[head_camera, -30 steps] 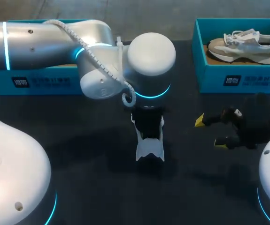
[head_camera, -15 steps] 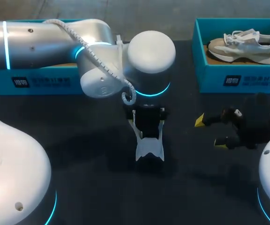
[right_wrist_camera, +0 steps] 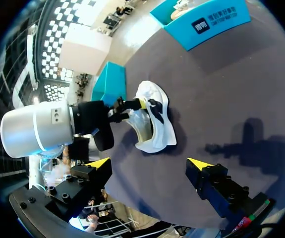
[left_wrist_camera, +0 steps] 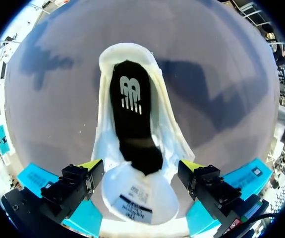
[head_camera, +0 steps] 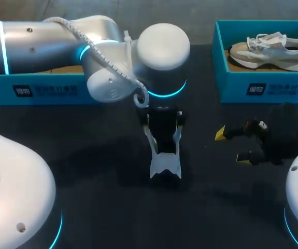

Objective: Take the shoe out of the shoebox, open the shoe tongue, remove and reinsert the insole, then place the shoe into the shoebox

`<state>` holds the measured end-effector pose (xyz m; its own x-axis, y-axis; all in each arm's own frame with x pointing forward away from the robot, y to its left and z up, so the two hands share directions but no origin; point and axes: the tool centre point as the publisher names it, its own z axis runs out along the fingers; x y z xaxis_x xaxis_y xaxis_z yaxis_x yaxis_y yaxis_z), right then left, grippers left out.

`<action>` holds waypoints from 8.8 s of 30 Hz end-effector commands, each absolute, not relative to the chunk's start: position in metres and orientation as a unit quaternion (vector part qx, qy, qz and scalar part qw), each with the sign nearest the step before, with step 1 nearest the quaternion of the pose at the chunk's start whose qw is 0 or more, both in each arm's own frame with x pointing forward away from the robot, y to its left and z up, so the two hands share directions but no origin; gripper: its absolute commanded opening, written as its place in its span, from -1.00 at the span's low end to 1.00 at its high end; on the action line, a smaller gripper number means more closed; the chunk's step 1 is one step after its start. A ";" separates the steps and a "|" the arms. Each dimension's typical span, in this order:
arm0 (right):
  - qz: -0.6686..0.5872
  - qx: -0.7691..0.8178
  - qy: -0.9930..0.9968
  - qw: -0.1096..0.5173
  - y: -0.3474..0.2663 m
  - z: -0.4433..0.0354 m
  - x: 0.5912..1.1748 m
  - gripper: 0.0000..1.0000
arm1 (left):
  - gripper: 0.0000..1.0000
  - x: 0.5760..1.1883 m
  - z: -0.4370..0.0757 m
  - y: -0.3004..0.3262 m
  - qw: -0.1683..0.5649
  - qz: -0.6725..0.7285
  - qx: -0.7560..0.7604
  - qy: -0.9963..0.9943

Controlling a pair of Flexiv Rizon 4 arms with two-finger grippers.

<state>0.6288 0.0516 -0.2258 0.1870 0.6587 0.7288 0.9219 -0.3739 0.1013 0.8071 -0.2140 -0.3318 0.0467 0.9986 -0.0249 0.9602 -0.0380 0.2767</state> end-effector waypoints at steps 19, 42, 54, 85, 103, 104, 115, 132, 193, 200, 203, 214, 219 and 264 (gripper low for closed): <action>-0.357 -0.749 -0.528 0.183 0.051 -0.224 0.625 1.00 | 1.00 0.868 -0.275 -0.210 0.140 0.132 0.709 0.679; -0.357 -0.749 -0.528 0.183 0.051 -0.224 0.625 1.00 | -0.19 0.865 -0.297 -0.225 0.109 0.074 0.739 0.661; -0.357 -0.749 -0.528 0.183 0.051 -0.224 0.625 1.00 | -0.28 0.827 -0.318 -0.219 0.083 0.045 0.754 0.650; -0.357 -0.749 -0.528 0.183 0.051 -0.224 0.625 1.00 | -0.29 0.776 -0.324 -0.209 0.062 -0.005 0.757 0.650; -0.357 -0.749 -0.528 0.183 0.051 -0.224 0.625 1.00 | -0.19 0.777 -0.329 -0.214 0.043 -0.004 0.733 0.679; -0.357 -0.749 -0.528 0.183 0.051 -0.224 0.625 1.00 | -0.21 0.775 -0.331 -0.213 0.042 -0.005 0.726 0.686; -0.357 -0.749 -0.528 0.183 0.051 -0.224 0.625 1.00 | 0.27 0.757 -0.312 -0.216 0.068 -0.010 0.589 0.805; -0.357 -0.749 -0.528 0.183 0.051 -0.224 0.625 1.00 | 1.00 0.751 -0.287 -0.201 0.102 -0.007 0.391 0.915; -0.357 -0.749 -0.528 0.183 0.051 -0.224 0.625 1.00 | 1.00 0.676 -0.346 -0.208 0.134 -0.042 0.016 0.990; -0.357 -0.749 -0.528 0.183 0.051 -0.224 0.625 1.00 | 1.00 0.678 -0.363 -0.220 0.119 -0.042 0.016 0.992; -0.357 -0.749 -0.528 0.183 0.051 -0.224 0.625 1.00 | 0.99 0.678 -0.374 -0.221 0.108 -0.041 0.008 0.993; -0.357 -0.749 -0.528 0.183 0.051 -0.224 0.625 1.00 | 0.86 0.681 -0.401 -0.222 0.079 -0.033 -0.005 0.996; -0.357 -0.749 -0.528 0.183 0.051 -0.224 0.625 1.00 | 0.56 0.682 -0.405 -0.218 0.067 -0.034 -0.013 0.997; -0.357 -0.749 -0.528 0.183 0.051 -0.224 0.625 1.00 | -1.00 0.653 -0.249 -0.165 0.082 -0.072 -0.035 0.993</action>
